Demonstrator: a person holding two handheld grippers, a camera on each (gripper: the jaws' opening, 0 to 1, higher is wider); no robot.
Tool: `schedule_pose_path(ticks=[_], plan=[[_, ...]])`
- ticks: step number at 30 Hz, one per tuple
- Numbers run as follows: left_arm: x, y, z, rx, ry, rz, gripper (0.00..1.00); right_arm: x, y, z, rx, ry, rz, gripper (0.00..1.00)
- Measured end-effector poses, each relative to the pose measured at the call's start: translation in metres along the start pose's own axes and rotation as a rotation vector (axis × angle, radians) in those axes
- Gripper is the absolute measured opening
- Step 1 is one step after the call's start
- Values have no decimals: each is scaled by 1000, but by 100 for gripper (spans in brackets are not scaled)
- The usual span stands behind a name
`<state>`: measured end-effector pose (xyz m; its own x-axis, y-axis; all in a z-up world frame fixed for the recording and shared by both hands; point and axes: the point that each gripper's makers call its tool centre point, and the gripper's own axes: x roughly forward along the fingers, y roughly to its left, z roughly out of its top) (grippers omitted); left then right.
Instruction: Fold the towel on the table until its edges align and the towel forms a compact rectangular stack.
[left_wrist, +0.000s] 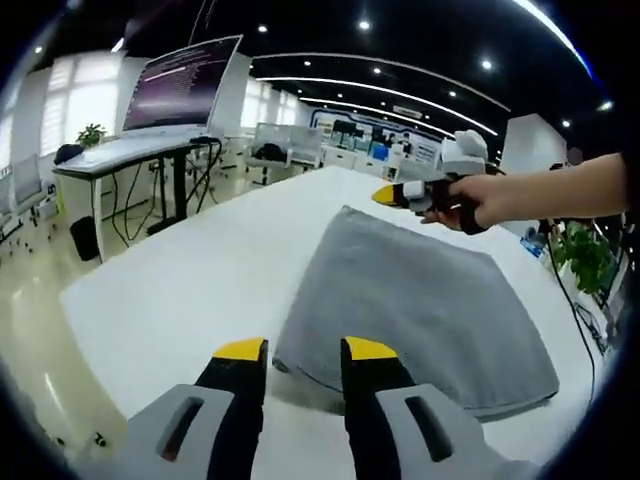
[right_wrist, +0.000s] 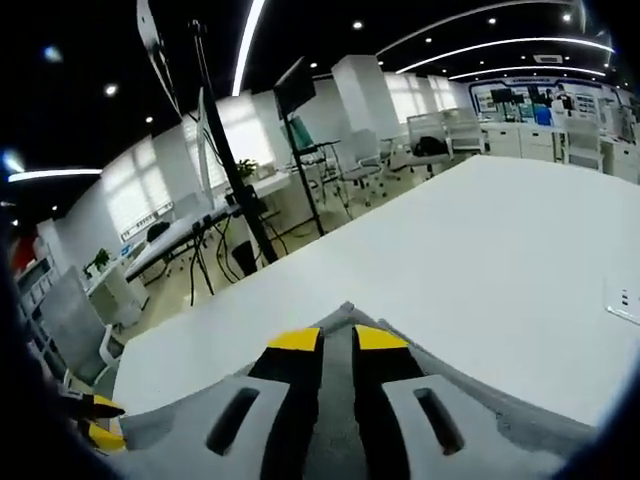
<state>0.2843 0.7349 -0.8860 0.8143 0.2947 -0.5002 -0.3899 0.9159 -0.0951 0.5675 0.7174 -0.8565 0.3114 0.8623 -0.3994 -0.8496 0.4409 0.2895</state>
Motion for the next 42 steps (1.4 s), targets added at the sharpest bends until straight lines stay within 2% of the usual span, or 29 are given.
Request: schedule_pose_path(ticks=[2, 7, 14, 16, 21, 26, 30, 33, 40, 42], plan=[[0, -3, 2, 10, -2, -4, 43, -8, -3, -5, -3, 14, -5, 13], [-2, -16, 11, 33, -11, -33, 42, -30, -20, -11, -16, 37, -30, 15], [-3, -31, 15, 42, -4, -71, 44, -62, -50, -6, -22, 41, -72, 19], [-4, -39, 16, 54, 5, -85, 46, -75, -50, -7, -19, 47, -82, 21], [-11, -62, 17, 76, 19, -128, 49, -93, -69, -11, -15, 58, -113, 24], [-13, -88, 11, 107, 37, -182, 50, -121, -79, -19, -9, 60, -135, 24], [-15, -108, 5, 123, 57, -223, 50, -126, -95, -21, -3, 66, -159, 24], [-17, -124, 3, 142, 65, -254, 50, -147, -109, -27, -10, 94, -217, 23], [-21, -157, -6, 176, 102, -327, 50, -179, -127, -40, 0, 98, -246, 23], [-24, -171, -10, 201, 113, -363, 50, -187, -139, -46, 10, 112, -268, 23]])
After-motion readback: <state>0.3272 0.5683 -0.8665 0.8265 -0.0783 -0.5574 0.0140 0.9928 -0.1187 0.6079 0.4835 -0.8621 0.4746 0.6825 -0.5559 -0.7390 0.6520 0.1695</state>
